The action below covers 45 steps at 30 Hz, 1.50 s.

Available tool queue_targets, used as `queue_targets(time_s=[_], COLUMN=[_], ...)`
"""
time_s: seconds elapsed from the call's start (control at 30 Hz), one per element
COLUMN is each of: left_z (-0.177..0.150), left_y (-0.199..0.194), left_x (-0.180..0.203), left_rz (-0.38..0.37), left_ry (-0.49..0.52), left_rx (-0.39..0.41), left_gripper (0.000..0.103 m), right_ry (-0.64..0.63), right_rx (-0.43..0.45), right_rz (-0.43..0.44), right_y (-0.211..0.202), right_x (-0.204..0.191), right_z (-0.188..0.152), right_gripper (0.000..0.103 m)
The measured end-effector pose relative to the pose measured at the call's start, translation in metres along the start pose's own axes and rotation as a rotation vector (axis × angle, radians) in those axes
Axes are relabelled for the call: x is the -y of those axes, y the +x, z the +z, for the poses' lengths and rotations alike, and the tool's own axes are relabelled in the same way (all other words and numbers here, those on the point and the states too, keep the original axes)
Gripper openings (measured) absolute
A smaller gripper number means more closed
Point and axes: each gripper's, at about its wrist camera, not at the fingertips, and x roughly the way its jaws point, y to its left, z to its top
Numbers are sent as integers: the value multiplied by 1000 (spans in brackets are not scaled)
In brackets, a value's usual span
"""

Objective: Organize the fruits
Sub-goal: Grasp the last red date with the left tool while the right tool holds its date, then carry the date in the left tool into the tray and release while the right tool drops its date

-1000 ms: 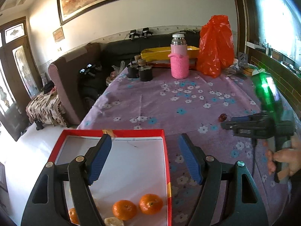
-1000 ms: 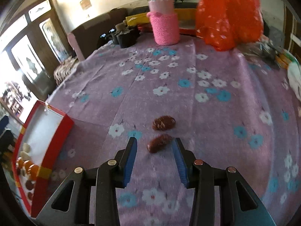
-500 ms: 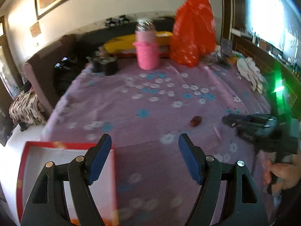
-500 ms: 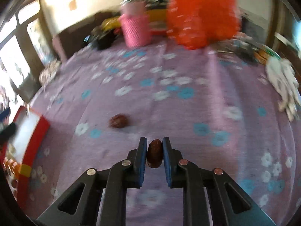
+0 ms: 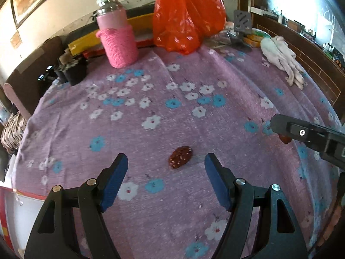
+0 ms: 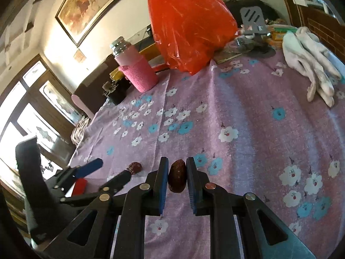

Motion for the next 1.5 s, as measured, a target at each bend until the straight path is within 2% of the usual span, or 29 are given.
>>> queue_targets(time_s=[0.1, 0.17, 0.3, 0.33, 0.47, 0.67, 0.87, 1.1, 1.27, 1.5], left_z=[2, 2, 1, 2, -3, -17, -46, -93, -121, -161], left_y=[12, 17, 20, 21, 17, -1, -61, -136, -178, -229], left_x=[0, -1, 1, 2, 6, 2, -12, -59, -85, -130], left_rz=[-9, -19, -63, -72, -94, -138, -95, -65, -25, 6], left_ry=[-11, -25, -37, -36, -24, -71, -73, -140, -158, -223], left_rx=[-17, -26, -17, -17, -9, 6, 85, 190, 267, 359], left_gripper=[64, 50, 34, 25, 25, 25, 25, 25, 25, 25], right_ry=[8, 7, 24, 27, 23, 2, -41, -148, -250, -356], right_rx=[-10, -12, -8, -7, -5, -8, -21, -37, 21, 39], right_rz=[12, 15, 17, 16, 10, 19, 98, 147, 167, 203], right_y=[2, 2, 1, 2, 2, 4, 6, -6, -40, -69], right_x=[0, 0, 3, 4, 4, -2, -27, -98, -156, -220], right_z=[-1, -1, -1, -1, -1, -2, -10, -40, -63, -94], right_gripper=[17, 17, 17, 17, 17, 17, 17, 17, 17, 17])
